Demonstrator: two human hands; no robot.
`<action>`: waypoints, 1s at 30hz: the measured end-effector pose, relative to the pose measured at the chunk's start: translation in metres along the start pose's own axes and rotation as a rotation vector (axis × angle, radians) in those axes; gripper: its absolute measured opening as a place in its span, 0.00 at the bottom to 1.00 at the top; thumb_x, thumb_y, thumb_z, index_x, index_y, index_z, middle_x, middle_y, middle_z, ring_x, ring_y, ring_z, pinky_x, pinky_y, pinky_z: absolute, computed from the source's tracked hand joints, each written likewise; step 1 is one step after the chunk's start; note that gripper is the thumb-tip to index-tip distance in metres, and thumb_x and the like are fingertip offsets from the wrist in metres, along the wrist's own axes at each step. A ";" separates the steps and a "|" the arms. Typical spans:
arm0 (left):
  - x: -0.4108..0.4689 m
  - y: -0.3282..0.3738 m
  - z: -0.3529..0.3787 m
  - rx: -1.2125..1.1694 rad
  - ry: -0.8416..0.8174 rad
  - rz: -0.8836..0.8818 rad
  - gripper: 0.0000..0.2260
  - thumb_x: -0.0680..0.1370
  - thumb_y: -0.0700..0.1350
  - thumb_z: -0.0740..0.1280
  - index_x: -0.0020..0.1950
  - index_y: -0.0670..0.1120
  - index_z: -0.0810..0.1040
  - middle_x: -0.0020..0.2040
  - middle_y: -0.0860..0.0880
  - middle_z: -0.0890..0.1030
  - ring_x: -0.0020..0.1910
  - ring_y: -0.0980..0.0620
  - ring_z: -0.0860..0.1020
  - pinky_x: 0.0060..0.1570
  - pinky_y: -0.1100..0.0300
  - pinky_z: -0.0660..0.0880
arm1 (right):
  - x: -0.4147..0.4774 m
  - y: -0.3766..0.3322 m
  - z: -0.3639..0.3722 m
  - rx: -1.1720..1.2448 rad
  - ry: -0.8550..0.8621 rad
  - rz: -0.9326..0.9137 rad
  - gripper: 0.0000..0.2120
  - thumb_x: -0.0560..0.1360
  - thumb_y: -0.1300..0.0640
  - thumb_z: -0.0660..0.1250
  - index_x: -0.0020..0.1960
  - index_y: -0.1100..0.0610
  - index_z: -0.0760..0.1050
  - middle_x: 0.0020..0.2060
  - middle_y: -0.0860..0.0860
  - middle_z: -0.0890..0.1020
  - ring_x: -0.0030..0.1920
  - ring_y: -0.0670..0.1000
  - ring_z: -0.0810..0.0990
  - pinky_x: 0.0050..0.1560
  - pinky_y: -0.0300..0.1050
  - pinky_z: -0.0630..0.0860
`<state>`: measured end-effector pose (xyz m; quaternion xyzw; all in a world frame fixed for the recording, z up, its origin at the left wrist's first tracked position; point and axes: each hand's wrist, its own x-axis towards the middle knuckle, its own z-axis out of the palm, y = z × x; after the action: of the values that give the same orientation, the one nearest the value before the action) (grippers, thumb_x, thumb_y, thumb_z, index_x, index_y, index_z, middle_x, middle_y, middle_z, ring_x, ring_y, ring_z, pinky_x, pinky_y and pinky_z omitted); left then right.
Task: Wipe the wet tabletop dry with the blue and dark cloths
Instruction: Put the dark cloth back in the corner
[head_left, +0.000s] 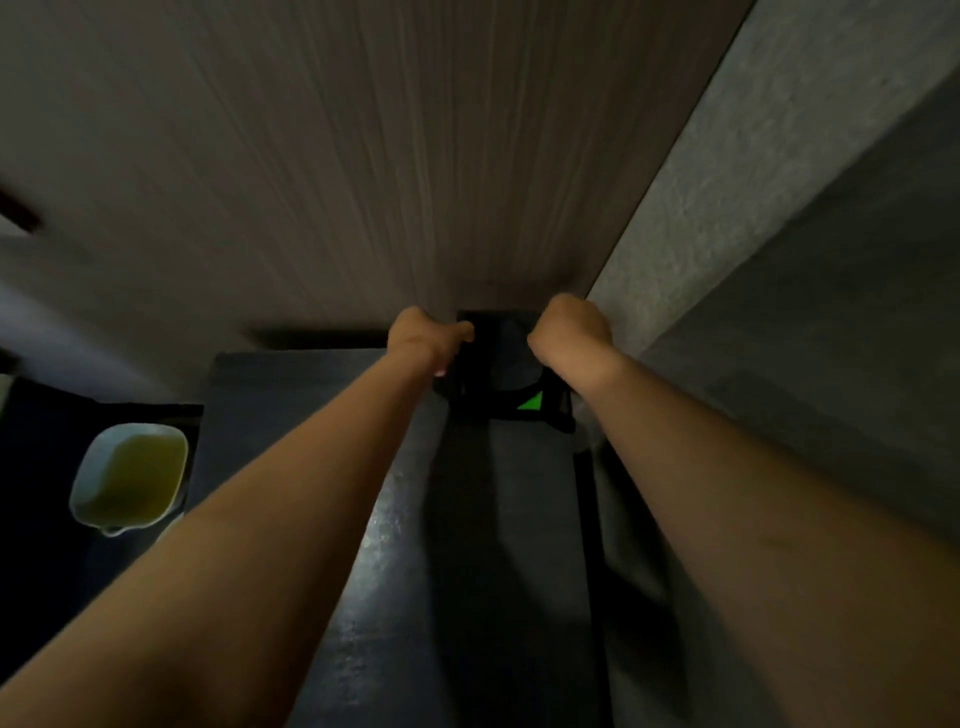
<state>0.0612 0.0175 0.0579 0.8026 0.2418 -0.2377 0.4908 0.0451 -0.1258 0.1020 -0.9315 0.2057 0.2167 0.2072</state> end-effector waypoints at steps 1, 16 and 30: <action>0.002 0.001 0.000 0.002 -0.016 -0.024 0.12 0.73 0.44 0.72 0.52 0.38 0.78 0.41 0.41 0.77 0.32 0.49 0.74 0.33 0.57 0.75 | 0.004 -0.001 -0.002 -0.018 0.007 0.007 0.13 0.78 0.62 0.63 0.61 0.64 0.76 0.62 0.60 0.77 0.62 0.60 0.76 0.57 0.49 0.75; 0.035 -0.019 0.026 0.062 0.042 -0.048 0.19 0.72 0.50 0.73 0.56 0.39 0.79 0.54 0.39 0.81 0.51 0.42 0.81 0.54 0.48 0.79 | 0.024 0.011 0.015 -0.224 0.126 -0.061 0.11 0.78 0.69 0.61 0.58 0.66 0.78 0.59 0.62 0.78 0.59 0.61 0.78 0.53 0.52 0.77; 0.028 -0.033 0.023 0.271 0.045 0.107 0.11 0.75 0.49 0.71 0.47 0.41 0.80 0.48 0.41 0.82 0.49 0.44 0.80 0.51 0.56 0.75 | 0.033 0.023 0.038 -0.304 0.177 -0.115 0.12 0.80 0.67 0.58 0.60 0.66 0.74 0.59 0.61 0.78 0.57 0.59 0.79 0.50 0.50 0.77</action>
<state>0.0589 0.0140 0.0086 0.8784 0.1751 -0.2236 0.3845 0.0491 -0.1367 0.0481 -0.9778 0.1343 0.1502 0.0571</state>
